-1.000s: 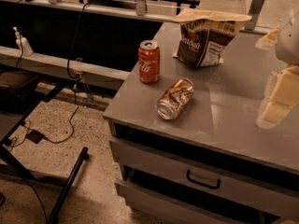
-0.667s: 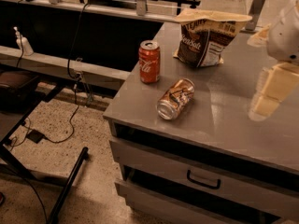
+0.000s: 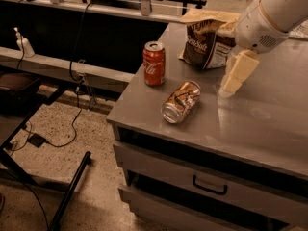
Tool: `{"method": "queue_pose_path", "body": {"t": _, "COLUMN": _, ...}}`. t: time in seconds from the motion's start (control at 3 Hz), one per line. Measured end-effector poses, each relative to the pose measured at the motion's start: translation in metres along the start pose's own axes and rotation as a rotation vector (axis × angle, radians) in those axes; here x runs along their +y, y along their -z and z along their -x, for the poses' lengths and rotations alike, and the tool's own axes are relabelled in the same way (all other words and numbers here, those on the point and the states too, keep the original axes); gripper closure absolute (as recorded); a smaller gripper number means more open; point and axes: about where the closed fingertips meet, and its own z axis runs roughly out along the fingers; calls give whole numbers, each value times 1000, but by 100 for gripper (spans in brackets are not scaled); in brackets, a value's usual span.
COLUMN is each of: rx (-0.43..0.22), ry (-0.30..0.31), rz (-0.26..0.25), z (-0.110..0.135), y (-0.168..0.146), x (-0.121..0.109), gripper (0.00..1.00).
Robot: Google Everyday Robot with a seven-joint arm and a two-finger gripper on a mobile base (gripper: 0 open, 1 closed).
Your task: Pick coke can
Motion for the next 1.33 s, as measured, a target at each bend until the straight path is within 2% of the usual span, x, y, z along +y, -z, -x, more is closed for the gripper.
{"method": "queue_pose_path", "body": {"t": 0.67, "rx": -132, "ry": 79, "rz": 60, "z": 44, "y": -56, "x": -34, "gripper": 0}}
{"method": "queue_pose_path", "body": {"t": 1.0, "rx": -172, "ry": 102, "rz": 81, "z": 57, "y": -72, "x": -41, "gripper": 0}}
{"method": "queue_pose_path", "body": {"t": 1.33, "rx": -231, "ry": 144, "rz": 108, "z": 80, "y": -81, "x": -38, "gripper": 0}}
